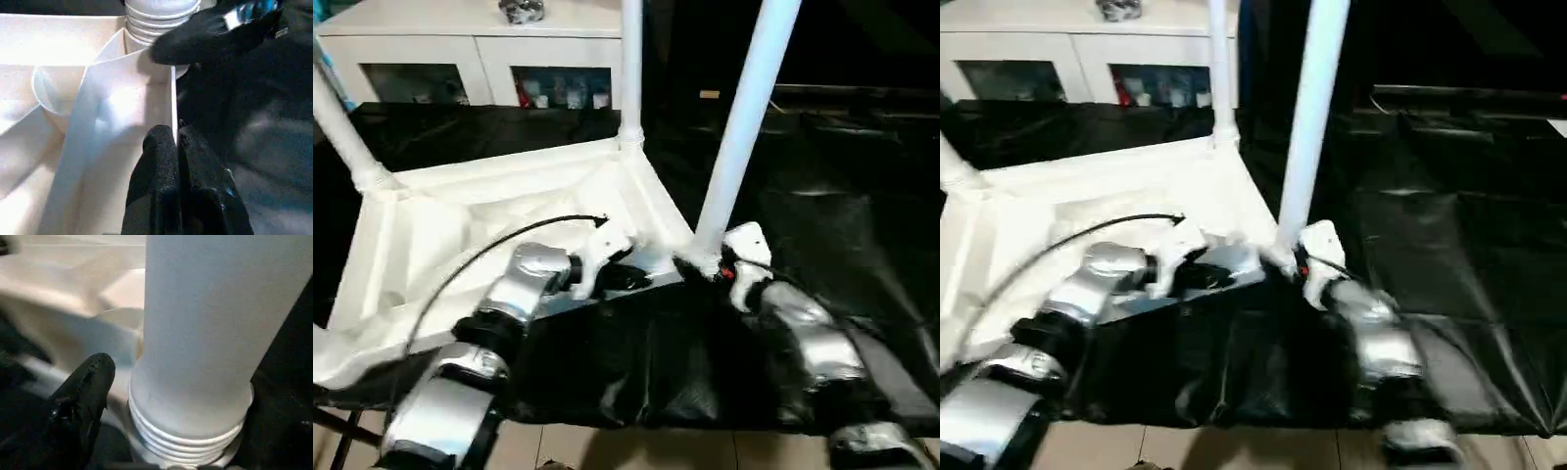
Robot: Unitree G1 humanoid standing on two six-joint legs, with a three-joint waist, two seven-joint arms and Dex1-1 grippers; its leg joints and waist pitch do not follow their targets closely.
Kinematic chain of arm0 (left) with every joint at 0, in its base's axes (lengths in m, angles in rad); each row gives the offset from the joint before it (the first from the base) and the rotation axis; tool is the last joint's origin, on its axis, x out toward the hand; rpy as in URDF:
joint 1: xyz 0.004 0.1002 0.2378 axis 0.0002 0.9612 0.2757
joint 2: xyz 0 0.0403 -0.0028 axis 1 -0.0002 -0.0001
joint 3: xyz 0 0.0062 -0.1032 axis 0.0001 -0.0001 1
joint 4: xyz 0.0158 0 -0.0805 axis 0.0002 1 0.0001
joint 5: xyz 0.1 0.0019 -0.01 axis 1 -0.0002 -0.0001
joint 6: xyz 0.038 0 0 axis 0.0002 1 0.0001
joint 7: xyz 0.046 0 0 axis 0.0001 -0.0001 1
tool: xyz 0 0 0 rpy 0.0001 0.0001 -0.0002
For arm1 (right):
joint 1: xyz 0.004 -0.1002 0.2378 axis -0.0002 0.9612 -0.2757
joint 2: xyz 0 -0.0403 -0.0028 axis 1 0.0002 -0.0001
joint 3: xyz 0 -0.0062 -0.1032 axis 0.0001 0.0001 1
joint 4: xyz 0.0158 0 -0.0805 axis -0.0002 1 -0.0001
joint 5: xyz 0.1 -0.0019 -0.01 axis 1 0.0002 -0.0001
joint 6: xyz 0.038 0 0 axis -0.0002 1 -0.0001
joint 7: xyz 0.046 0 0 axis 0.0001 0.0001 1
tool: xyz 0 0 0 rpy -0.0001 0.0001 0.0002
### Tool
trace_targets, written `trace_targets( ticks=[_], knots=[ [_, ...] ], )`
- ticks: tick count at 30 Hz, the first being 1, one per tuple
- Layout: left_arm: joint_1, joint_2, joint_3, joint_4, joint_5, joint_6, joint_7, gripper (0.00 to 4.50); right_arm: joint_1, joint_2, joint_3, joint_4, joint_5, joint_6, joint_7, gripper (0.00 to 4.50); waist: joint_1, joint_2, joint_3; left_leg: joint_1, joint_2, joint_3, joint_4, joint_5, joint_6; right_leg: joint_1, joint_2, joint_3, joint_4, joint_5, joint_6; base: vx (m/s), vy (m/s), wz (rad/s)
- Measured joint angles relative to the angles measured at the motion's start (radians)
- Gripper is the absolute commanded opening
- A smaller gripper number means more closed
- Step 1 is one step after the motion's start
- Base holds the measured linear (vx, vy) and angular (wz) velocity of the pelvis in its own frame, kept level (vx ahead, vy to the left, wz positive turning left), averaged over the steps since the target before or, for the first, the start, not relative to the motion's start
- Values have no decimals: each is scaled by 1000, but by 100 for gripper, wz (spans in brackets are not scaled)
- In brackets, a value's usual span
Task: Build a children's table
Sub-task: Rotate leg to tighten
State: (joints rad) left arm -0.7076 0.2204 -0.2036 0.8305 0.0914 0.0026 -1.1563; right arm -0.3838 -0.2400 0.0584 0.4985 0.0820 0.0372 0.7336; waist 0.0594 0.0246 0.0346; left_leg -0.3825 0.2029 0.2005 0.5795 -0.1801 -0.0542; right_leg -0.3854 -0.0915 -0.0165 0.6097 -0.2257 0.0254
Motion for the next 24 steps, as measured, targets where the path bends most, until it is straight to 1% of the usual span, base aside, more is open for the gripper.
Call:
trace_targets(
  ticks=[2,5,6,9,11,13,19,24],
  knots=[
    [1,24,-6,10,-10,-30,-61,0,18,-64,25,-35,27,12,130,398,4,-1,1,0,0,0,0,1,2,0,0,-1,0,0,0,0,0,0],
    [1,49,-10,24,-21,-52,-140,0,22,-109,47,-53,45,28,259,398,5,-2,1,-1,1,0,3,1,2,0,0,-1,1,0,0,0,0,0],
    [1,55,-11,27,-22,-55,-166,0,21,-122,58,-56,51,30,297,384,6,-2,1,-1,1,0,3,1,2,0,0,-1,1,0,0,0,0,0],
    [1,72,-22,29,-28,-66,-229,0,17,-137,78,-62,69,40,382,359,15,-4,2,-1,1,0,5,-1,-2,0,-1,0,1,0,-1,0,0,0],
    [0,77,-30,29,-31,-76,-260,0,10,-137,97,-62,73,44,414,341,24,-4,2,-1,1,1,6,-1,-2,1,-1,0,1,1,-2,0,0,0],
    [0,82,-31,32,-32,-83,-274,0,9,-139,102,-62,77,47,434,333,29,-4,2,-1,1,1,6,-1,-2,1,-1,0,1,1,-2,0,0,0],
    [-1,84,-32,42,-33,-97,-293,0,-2,-146,104,-62,82,74,460,284,30,-4,2,-1,1,1,6,-1,-1,0,-1,0,2,1,-2,0,0,0],
    [-3,82,-28,50,-36,-96,-280,0,4,-140,99,-70,82,91,447,277,31,-4,2,-1,1,1,6,-1,0,0,-1,0,2,1,-2,0,0,0]
  ],
)
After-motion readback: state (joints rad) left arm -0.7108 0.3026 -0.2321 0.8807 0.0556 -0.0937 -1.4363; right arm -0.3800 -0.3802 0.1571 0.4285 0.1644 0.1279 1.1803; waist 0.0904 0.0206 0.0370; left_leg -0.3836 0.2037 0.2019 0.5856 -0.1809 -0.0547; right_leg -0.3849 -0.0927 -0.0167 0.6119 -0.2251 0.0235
